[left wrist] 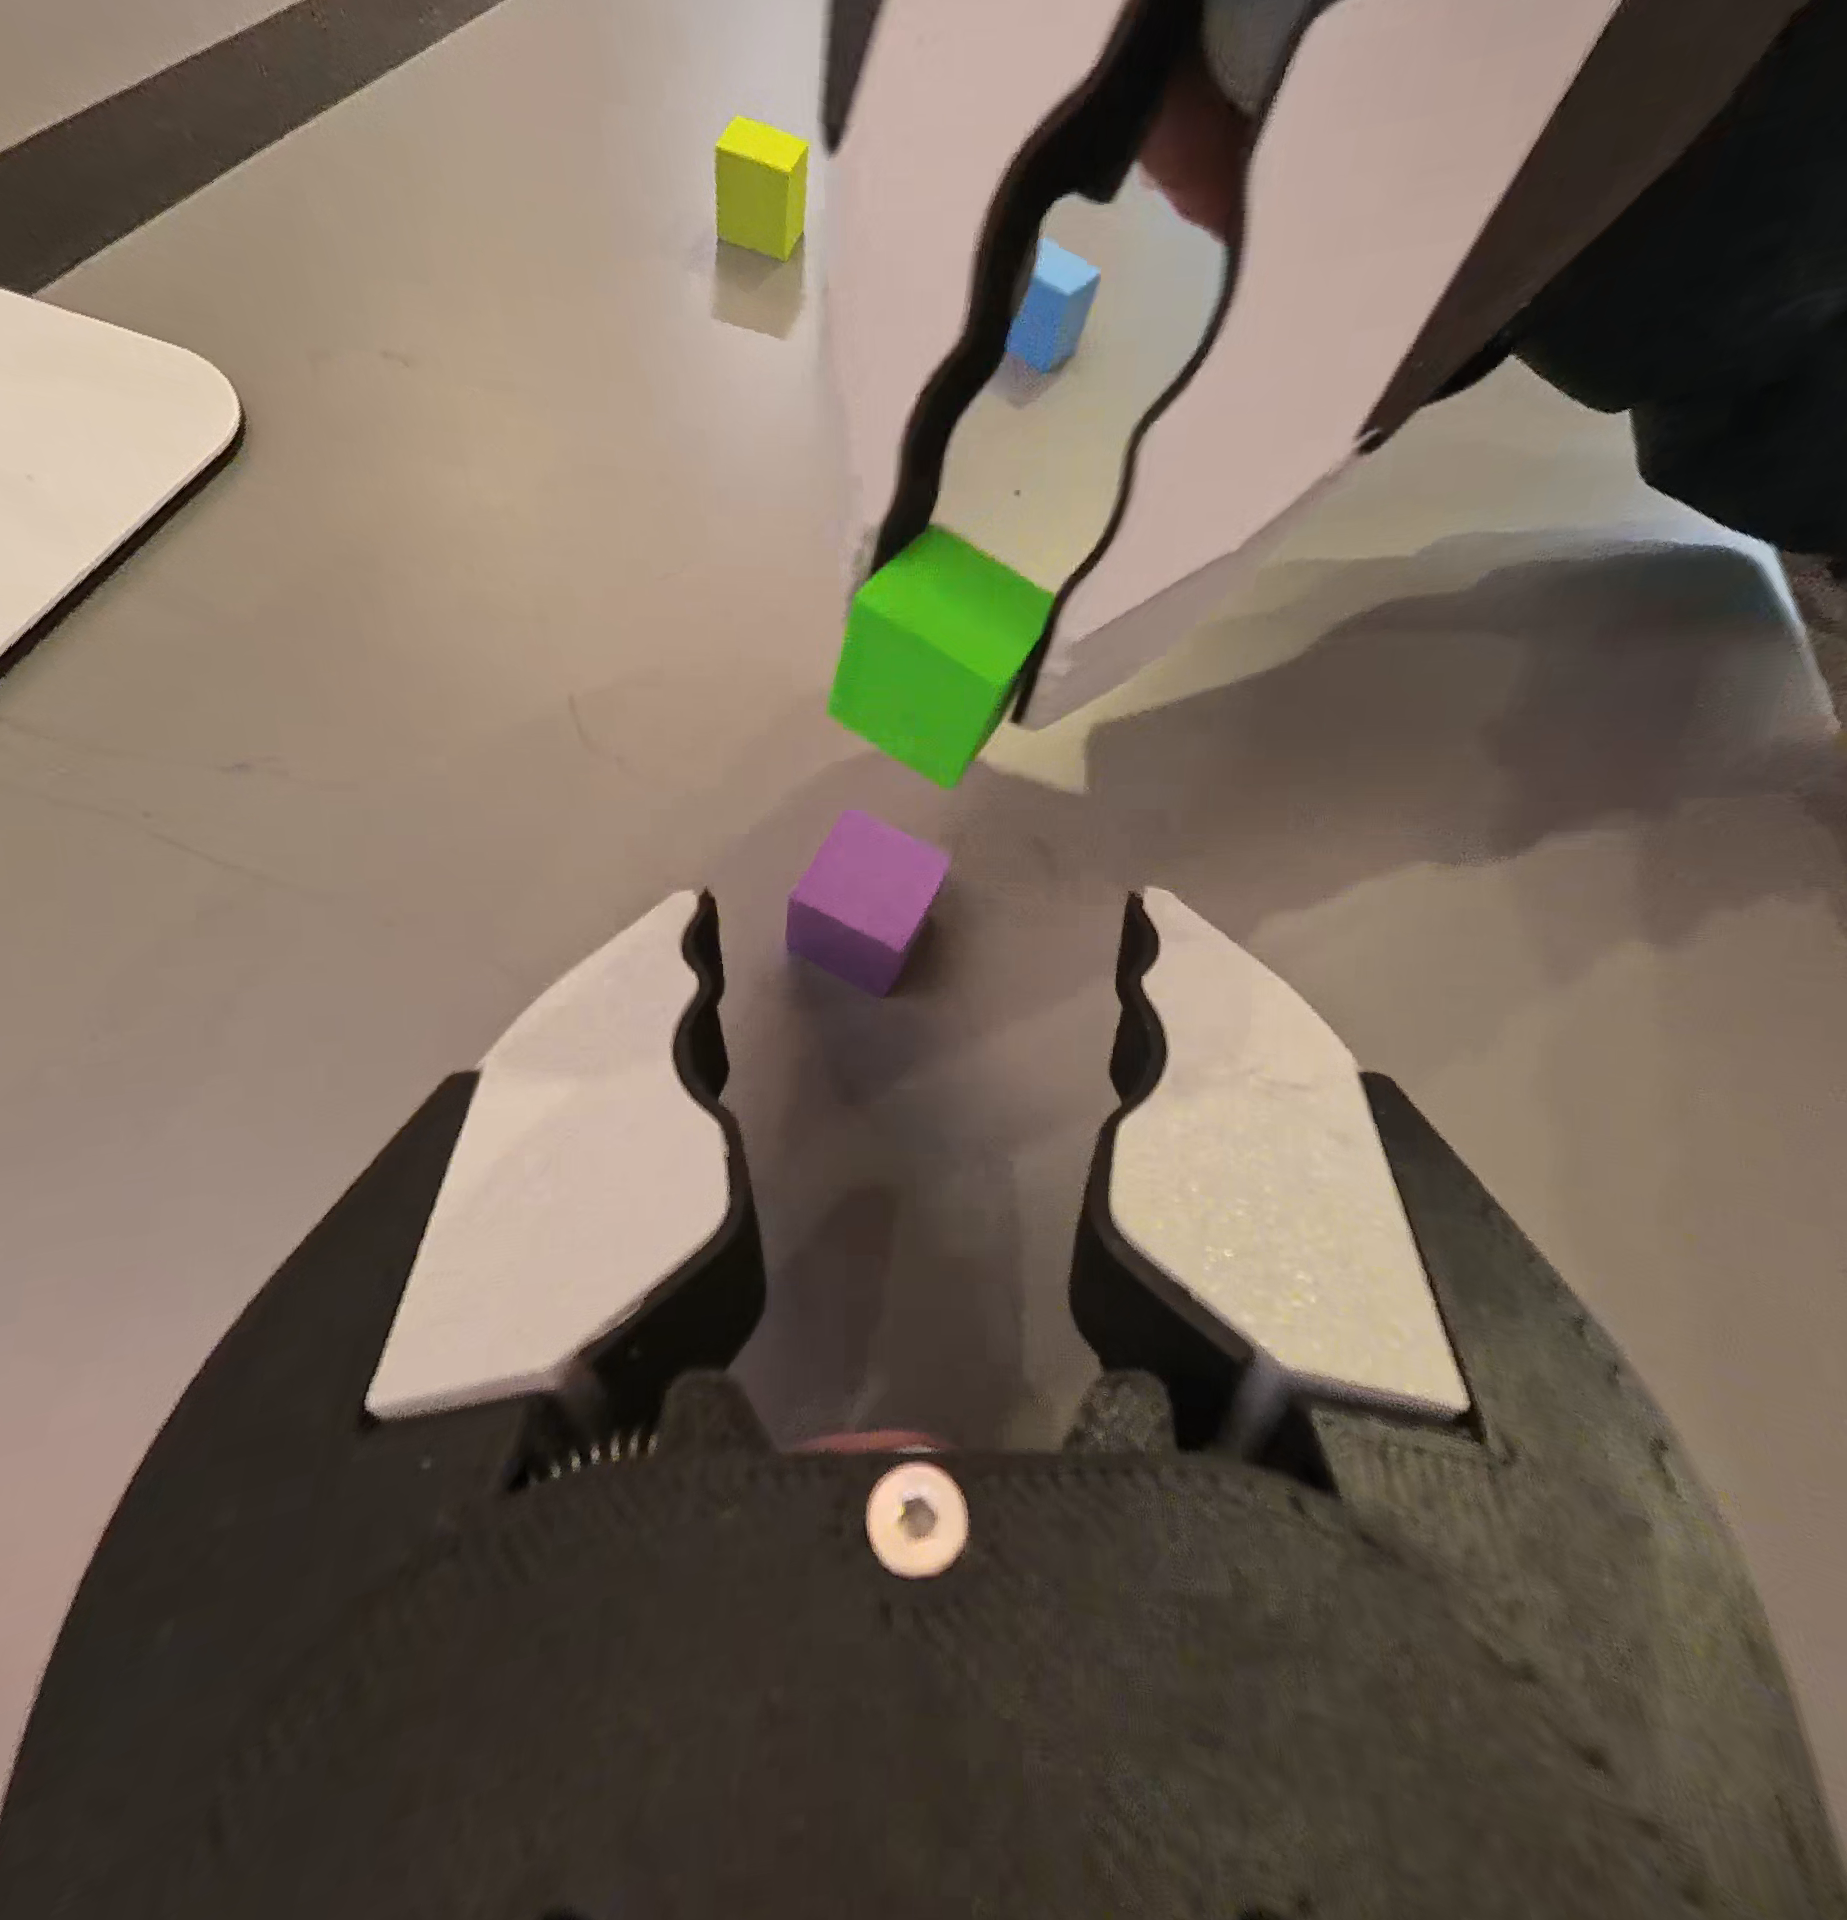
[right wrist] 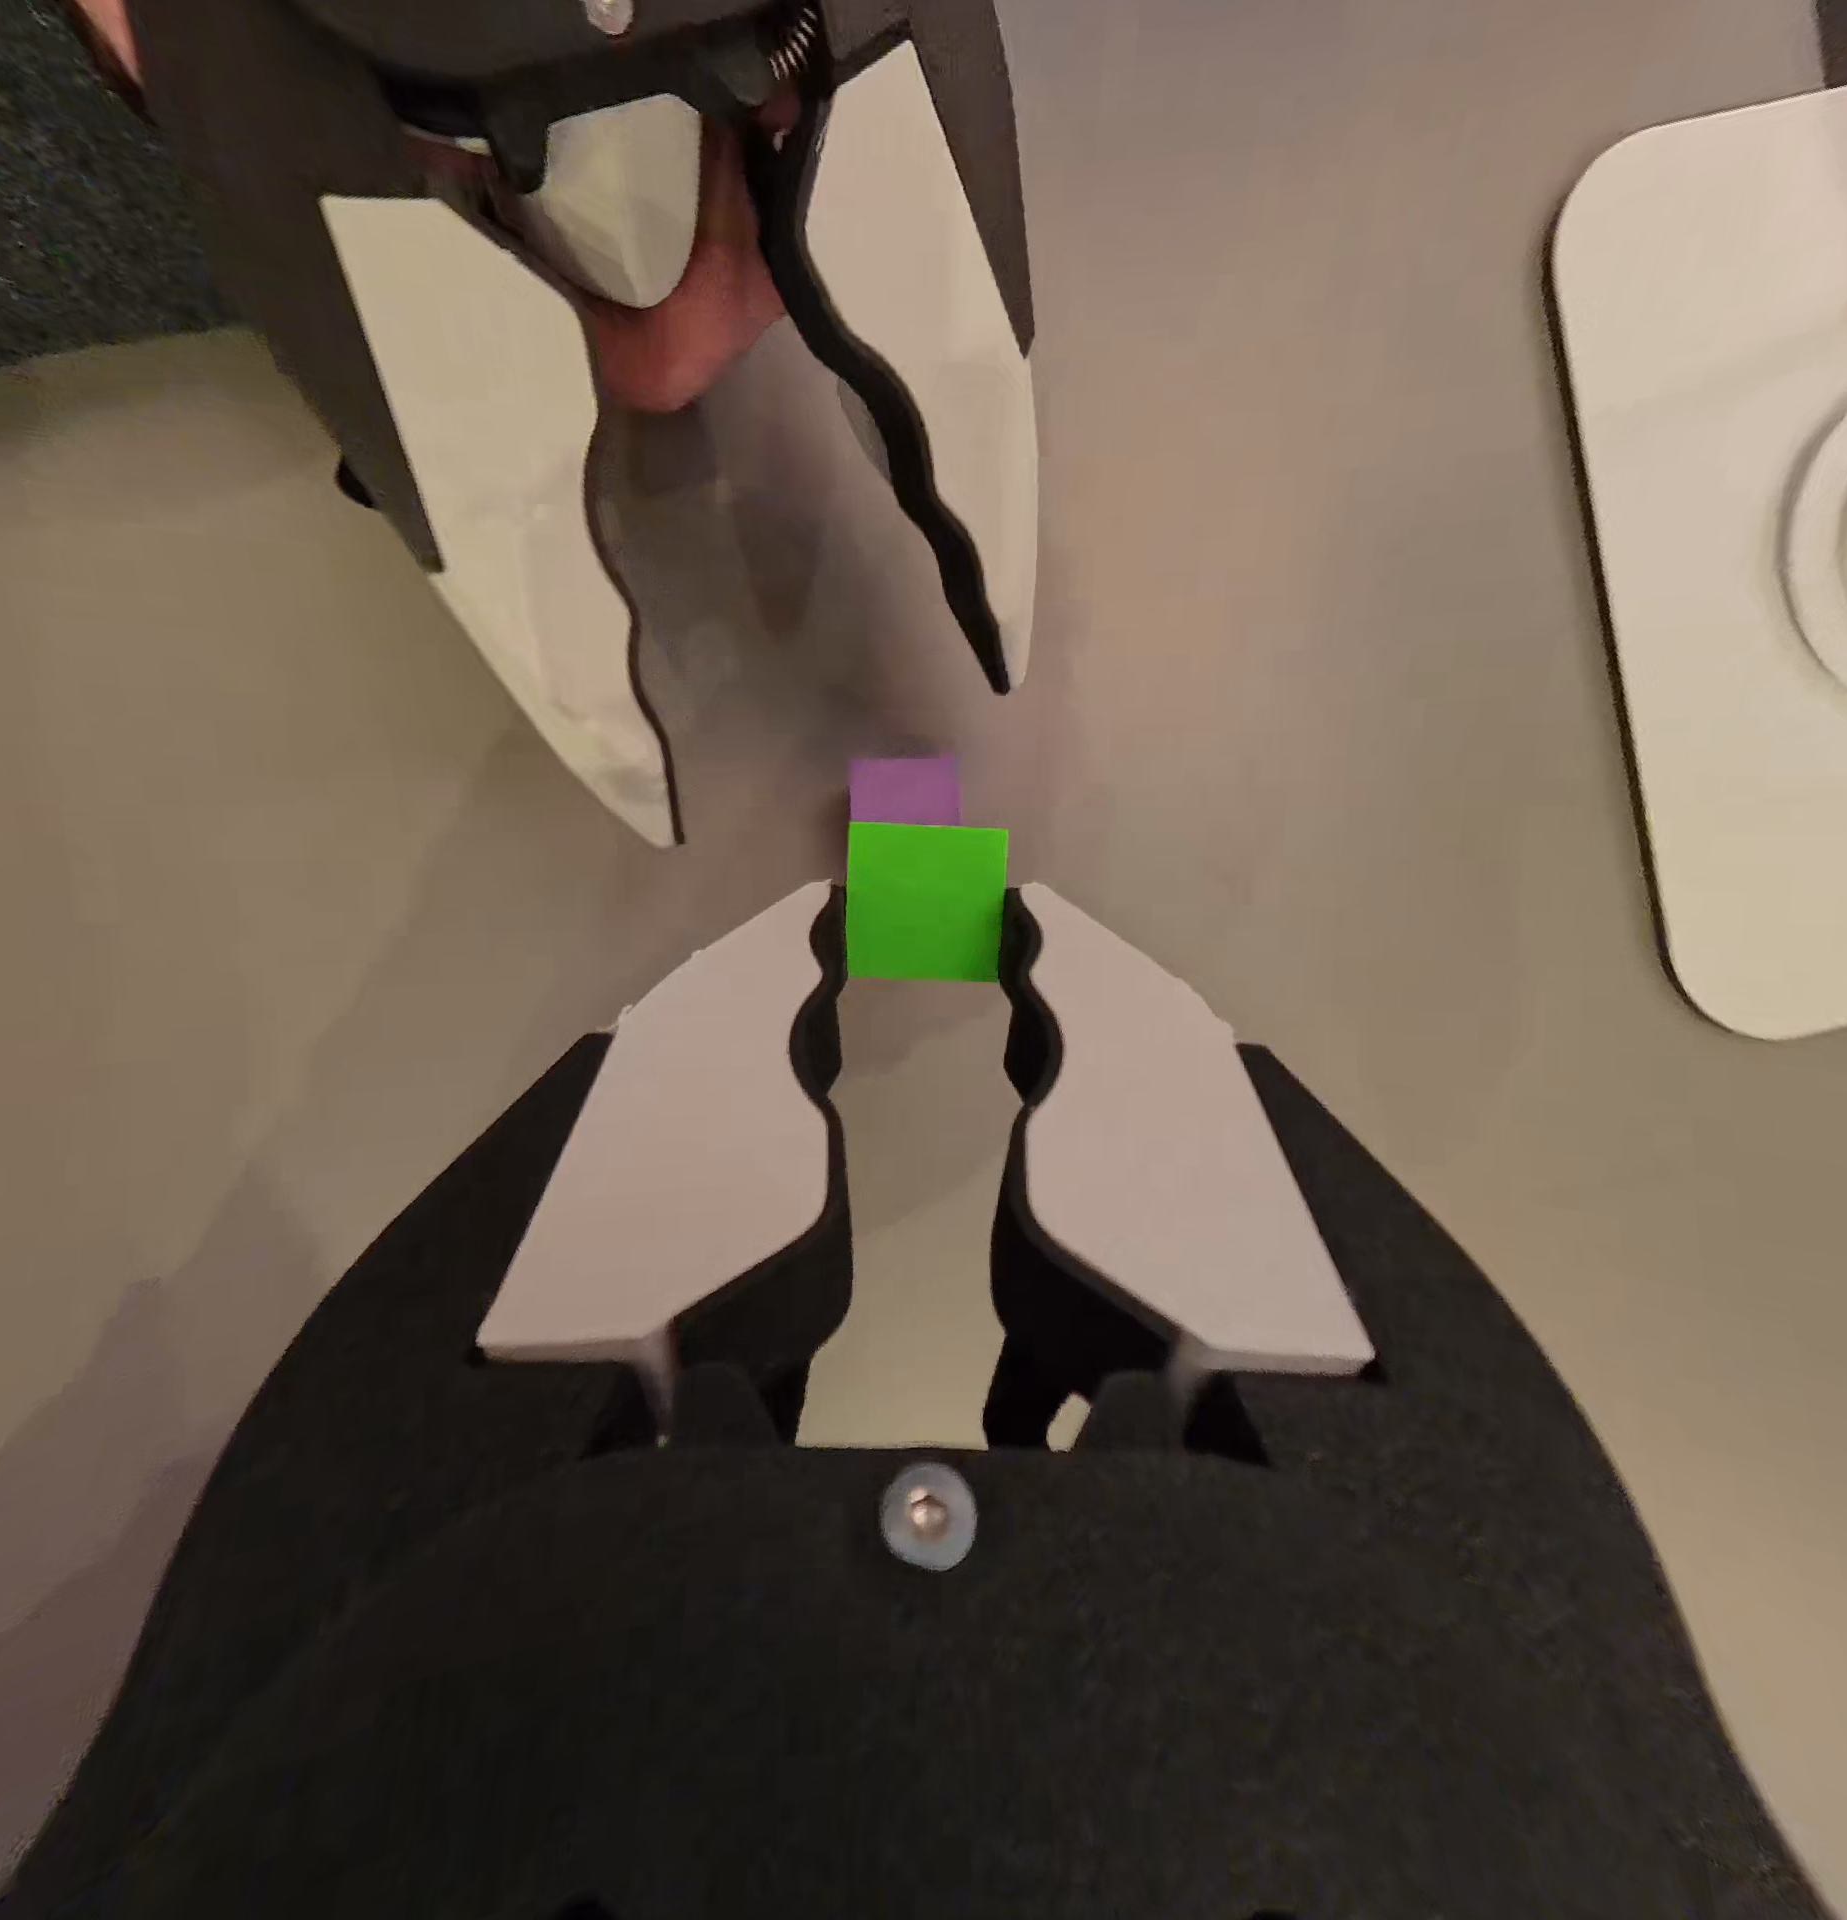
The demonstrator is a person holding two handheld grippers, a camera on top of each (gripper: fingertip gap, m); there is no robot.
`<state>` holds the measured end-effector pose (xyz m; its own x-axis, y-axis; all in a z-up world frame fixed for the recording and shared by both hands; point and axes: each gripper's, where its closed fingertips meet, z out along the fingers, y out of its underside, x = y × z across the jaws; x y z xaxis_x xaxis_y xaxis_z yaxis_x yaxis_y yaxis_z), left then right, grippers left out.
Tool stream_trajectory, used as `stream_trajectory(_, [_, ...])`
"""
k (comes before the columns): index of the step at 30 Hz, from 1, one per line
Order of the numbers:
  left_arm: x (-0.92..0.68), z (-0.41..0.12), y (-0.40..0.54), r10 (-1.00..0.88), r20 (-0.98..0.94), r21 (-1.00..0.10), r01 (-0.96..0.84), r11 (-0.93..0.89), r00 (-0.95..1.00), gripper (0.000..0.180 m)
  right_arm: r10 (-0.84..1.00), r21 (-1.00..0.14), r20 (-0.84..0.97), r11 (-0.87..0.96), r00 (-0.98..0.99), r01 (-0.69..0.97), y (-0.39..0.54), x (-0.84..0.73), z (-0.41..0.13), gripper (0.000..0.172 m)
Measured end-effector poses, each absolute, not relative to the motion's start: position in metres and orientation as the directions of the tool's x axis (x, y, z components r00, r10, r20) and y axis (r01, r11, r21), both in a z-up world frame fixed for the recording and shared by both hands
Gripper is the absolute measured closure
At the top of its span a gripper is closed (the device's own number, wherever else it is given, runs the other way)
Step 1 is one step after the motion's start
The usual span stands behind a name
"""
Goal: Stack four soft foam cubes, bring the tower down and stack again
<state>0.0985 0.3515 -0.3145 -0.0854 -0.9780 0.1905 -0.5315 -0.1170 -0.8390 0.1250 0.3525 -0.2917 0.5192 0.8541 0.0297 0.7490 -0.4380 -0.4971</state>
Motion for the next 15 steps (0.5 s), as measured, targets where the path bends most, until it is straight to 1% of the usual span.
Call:
stream_trajectory(7, [0.096,-0.311,0.350,-0.972,0.210,-0.847,-0.516,-0.128,-0.104,0.111,0.871,-0.450,0.004,-0.437,0.491,0.779,0.360,0.111,-0.306,0.144])
stream_trajectory(15, [0.096,-0.311,0.350,-0.968,0.226,-0.846,-0.515,-0.138,-0.111,0.114,0.877,-0.438,-0.017,-0.439,0.481,0.785,0.358,0.105,-0.317,0.144])
